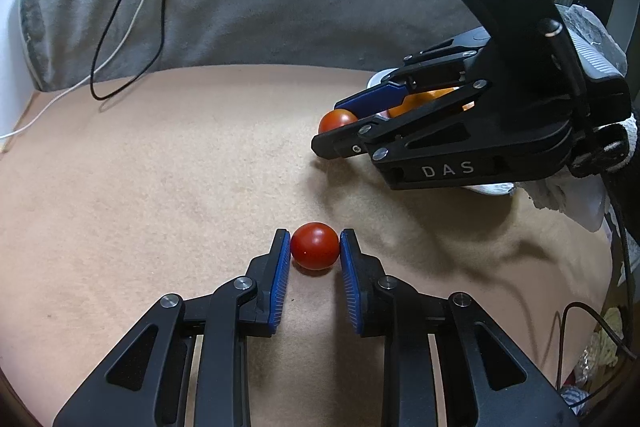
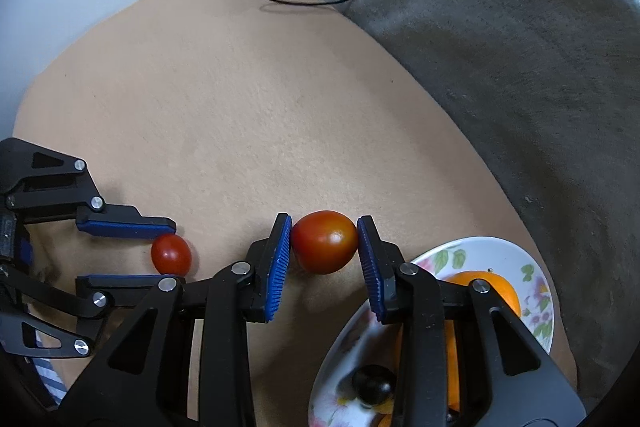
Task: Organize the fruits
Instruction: 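Carry the red tomato in the left tool over the white plate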
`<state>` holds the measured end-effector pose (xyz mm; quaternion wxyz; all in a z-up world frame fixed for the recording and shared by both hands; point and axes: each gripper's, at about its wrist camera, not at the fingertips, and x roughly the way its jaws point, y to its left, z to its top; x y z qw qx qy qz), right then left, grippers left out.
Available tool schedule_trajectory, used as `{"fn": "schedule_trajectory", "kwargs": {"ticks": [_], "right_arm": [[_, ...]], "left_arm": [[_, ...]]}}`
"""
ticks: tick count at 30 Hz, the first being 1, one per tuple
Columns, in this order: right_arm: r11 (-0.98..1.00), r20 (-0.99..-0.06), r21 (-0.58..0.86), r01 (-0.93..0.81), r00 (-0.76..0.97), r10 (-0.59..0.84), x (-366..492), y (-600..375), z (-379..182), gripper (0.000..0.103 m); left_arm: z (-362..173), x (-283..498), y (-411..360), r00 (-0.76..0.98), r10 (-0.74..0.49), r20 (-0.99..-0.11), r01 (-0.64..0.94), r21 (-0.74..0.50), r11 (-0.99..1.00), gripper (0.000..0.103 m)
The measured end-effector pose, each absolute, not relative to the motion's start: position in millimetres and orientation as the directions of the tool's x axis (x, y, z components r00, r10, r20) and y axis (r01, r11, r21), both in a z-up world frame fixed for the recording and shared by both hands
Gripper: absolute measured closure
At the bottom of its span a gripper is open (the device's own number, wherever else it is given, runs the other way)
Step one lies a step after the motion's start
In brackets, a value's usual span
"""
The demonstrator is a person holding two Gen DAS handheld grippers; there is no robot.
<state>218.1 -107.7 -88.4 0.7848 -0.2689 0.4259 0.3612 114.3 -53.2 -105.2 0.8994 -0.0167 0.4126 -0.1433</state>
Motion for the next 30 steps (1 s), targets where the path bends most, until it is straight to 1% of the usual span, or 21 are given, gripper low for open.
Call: {"fn": "schedule_trajectory", "kwargs": {"ticks": [18, 30], "right_arm": [[0.657, -0.805, -0.06, -0.752, 0.425, 0.413, 201.4, -154.5, -51.7, 0.068], [0.694, -0.782, -0.038, -0.719, 0.454, 0.428, 195.7, -186.3, -40.2, 0.068]], "left_arm": [[-74.6, 96.4, -84.4, 0.656, -0.294, -0.696, 0.306, -0.111, 0.946, 0.079], [-62.6, 97.3, -110.1, 0.656, -0.325, -0.681, 0.36, -0.097, 0.928, 0.079]]}}
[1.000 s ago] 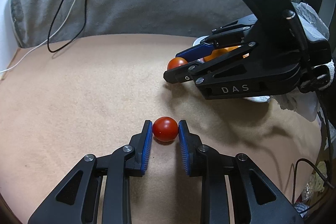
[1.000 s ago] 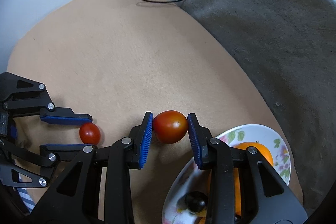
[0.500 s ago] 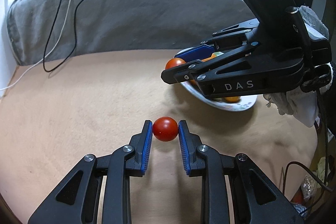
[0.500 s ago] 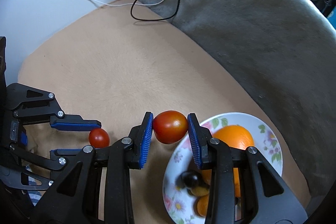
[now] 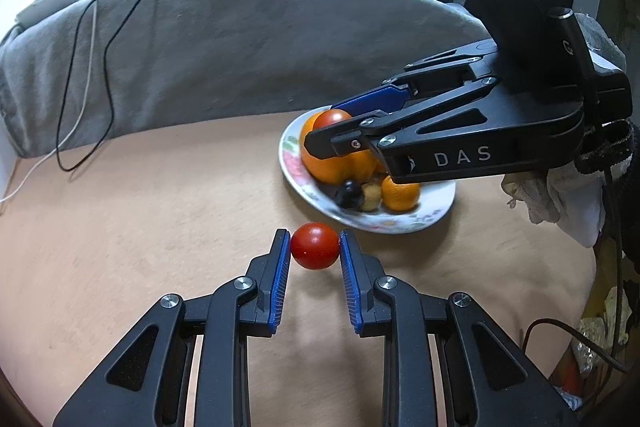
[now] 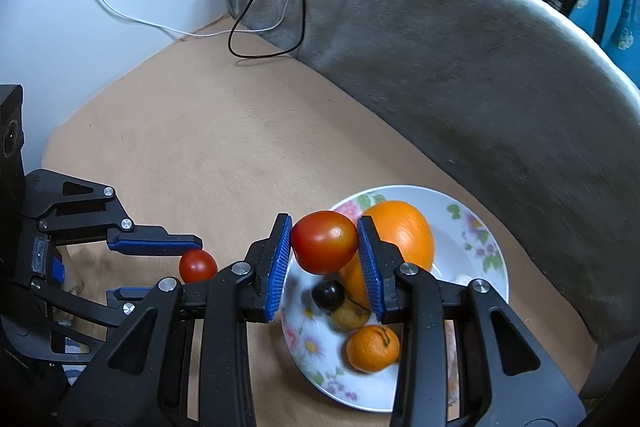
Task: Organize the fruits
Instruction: 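Carry the red tomato in the left tool over the white plate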
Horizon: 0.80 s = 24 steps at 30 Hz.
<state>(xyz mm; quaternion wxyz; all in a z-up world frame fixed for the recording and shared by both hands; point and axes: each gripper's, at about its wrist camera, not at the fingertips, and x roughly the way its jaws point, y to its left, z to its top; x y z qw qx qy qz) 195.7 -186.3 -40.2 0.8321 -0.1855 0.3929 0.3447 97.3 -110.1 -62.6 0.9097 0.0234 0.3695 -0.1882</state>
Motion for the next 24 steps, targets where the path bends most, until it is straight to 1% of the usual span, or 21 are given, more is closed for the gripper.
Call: {"fn": "schedule_trajectory", "kwargs": {"ticks": [24], "right_arm": [[0.796, -0.74, 0.03, -0.605, 0.521, 0.425, 208.9, -256.6, -28.6, 0.068]], "left_arm": [[-55.9, 116.1, -155.5, 0.635, -0.383, -0.671, 0.436, -0.097, 0.895, 0.079]]}}
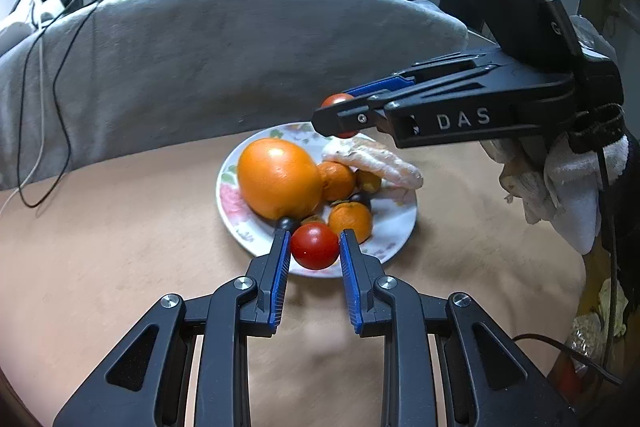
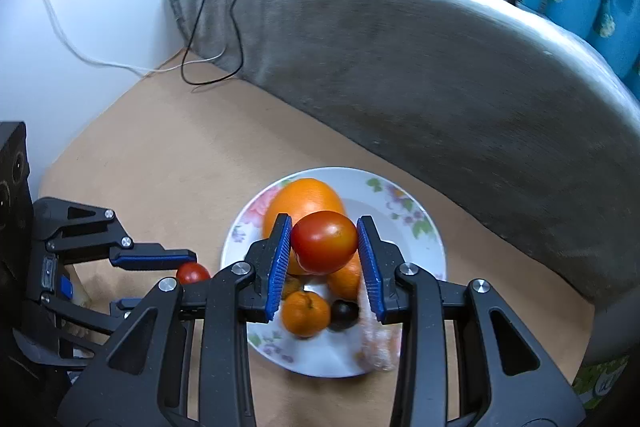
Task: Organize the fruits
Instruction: 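Carry the red tomato in the left tool over the white plate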
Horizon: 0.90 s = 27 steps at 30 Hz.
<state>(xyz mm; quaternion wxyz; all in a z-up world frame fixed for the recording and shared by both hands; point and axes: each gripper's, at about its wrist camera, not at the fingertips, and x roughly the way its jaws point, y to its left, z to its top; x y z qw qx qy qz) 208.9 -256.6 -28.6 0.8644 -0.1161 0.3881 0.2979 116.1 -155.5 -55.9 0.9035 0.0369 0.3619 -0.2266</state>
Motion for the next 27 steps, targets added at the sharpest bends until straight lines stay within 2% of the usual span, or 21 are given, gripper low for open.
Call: {"fn": "schedule_trajectory", "kwargs": {"ticks": [27], "right_arm": [[0.827, -0.747, 0.186, -0.53, 0.471, 0.47, 252.0, -283.4, -44.4, 0.068]], "left_arm": [[-59.9, 145.0, -184.3, 0.618, -0.398, -0.678, 0.46, -0.1, 0.883, 0.079]]}}
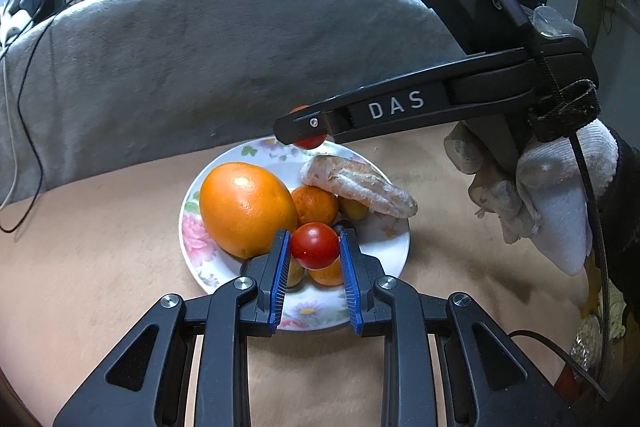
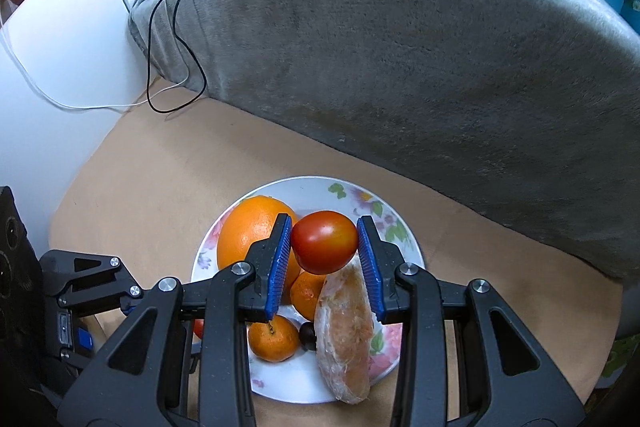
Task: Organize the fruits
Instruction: 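Carry the red tomato in the left tool over the white plate, then lower the tomato onto the plate and open the left tool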
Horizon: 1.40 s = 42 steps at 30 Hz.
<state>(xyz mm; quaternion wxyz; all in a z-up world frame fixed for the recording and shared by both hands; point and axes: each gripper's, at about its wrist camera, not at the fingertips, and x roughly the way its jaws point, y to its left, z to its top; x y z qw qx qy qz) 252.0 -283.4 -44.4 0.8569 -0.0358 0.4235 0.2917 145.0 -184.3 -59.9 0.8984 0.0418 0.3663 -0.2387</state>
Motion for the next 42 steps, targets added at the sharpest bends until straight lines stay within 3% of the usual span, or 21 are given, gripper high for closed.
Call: {"fn": "schedule_trajectory", "kwargs": {"ticks": [24, 28, 33, 36, 38, 42], "right_arm": [[0.822, -0.761, 0.201, -0.533, 0.444, 0.473, 261.0, -283.2, -48.9, 0.066], [0.826, -0.752, 0.2, -0.526, 0.458, 0.474, 259.0, -284.9, -46.3, 0.052], [0.826, -0.753, 0.193, -0.53, 0.461, 0.471, 256.8, -283.3, -44.2, 0.051], [0.829, -0.75, 0.187, -0.527, 0.468, 0.467, 255.8, -283.1, -43.2, 0.039], [0.831, -0.748, 0.185, -0.525, 0.473, 0.465, 255.5, -283.2, -43.0, 0.036], [0.836, -0.749, 0.176, -0.52, 0.479, 0.457, 255.1, -281.9, -42.3, 0.028]], "left_arm": [[-62.1, 146.9, -188.0, 0.617, -0.399, -0.678, 0.462, -0.099, 0.882, 0.079], [-62.8, 146.7, -188.0, 0.619, -0.398, -0.677, 0.46, -0.098, 0.883, 0.079], [-62.3, 149.1, -187.9, 0.622, -0.393, -0.677, 0.454, -0.097, 0.886, 0.079], [-61.9, 149.0, -187.5, 0.627, -0.392, -0.674, 0.451, -0.097, 0.887, 0.071], [-60.1, 148.6, -184.5, 0.631, -0.392, -0.669, 0.45, -0.096, 0.888, 0.063], [-56.7, 149.3, -181.5, 0.637, -0.392, -0.664, 0.449, -0.093, 0.889, 0.056]]}}
